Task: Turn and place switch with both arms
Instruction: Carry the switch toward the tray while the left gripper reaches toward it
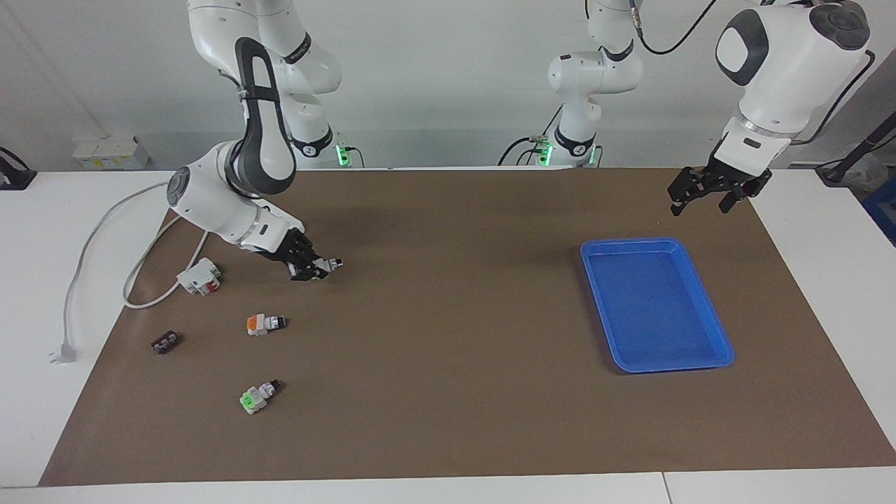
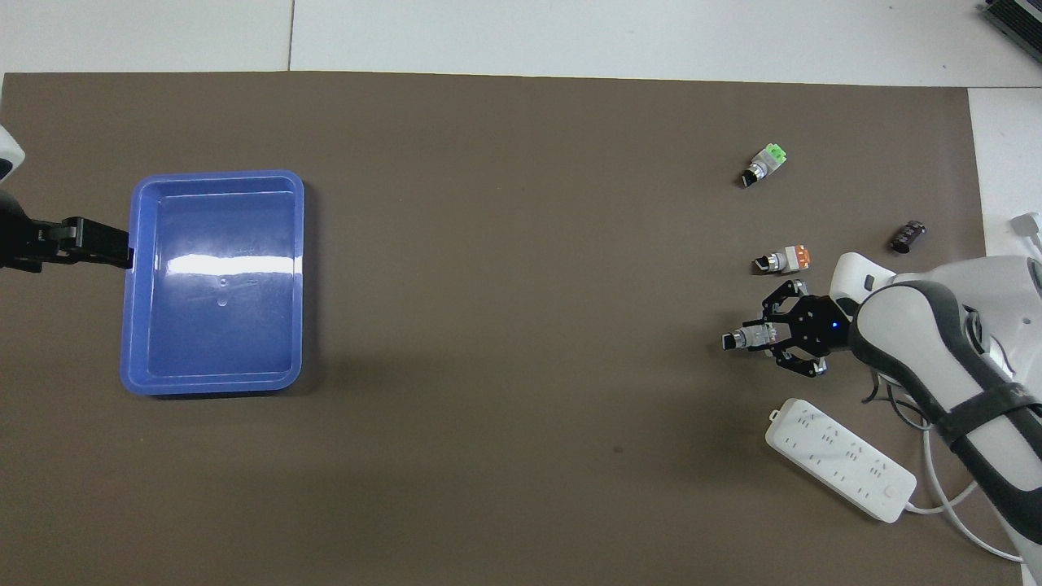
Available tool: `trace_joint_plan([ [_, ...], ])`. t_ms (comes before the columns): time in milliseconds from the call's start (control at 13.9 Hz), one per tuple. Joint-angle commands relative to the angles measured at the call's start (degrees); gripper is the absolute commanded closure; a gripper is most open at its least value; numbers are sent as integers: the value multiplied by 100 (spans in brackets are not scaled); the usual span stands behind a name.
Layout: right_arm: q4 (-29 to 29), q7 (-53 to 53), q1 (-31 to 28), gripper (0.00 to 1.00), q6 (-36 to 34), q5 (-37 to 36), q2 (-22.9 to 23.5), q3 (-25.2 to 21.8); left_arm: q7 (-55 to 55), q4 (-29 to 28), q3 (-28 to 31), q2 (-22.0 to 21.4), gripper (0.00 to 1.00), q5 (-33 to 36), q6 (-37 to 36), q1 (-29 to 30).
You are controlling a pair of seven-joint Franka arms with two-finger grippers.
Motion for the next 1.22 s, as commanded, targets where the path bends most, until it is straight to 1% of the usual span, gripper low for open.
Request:
trace_joint_plan([
  [0,-35,451,619,100,148,481,-122,6,16,-293,-4,-233,0,-135,154,50],
  [144,-44,837,1111,100,543,728,-122,6,25,-337,-13,-241,0,-153,189,50],
  [288,-44,1330,1542,100,938,965,-87,6,17,-486,-13,-294,0,-397,320,41],
  [432,-44,1760,2077,100,1517,1168,-60,6,34,-626,-13,-347,0,-644,365,59],
  [504,-70,2085,2376,100,1860,1168,-43,6,43,-697,-13,-382,0,-802,383,59],
  [576,-62,2314,2553,100,2194,1168,18,6,34,-784,-13,-399,1,-1029,435,50],
  [648,-44,2464,2590,100,2293,1168,28,6,34,-872,-13,-443,2,-1232,462,50],
  [864,61,2606,2590,100,2276,1255,71,6,43,-1346,-13,-636,15,-2040,716,-20],
  [1008,166,2563,2590,100,2137,1746,72,23,60,-1601,-40,-716,24,-2497,857,-125],
  [1080,202,2528,2599,100,1996,1861,37,23,60,-1698,-48,-716,29,-2717,936,-222],
  [1152,202,2501,2599,100,1925,1871,10,23,69,-1821,-48,-716,32,-2937,1023,-327],
])
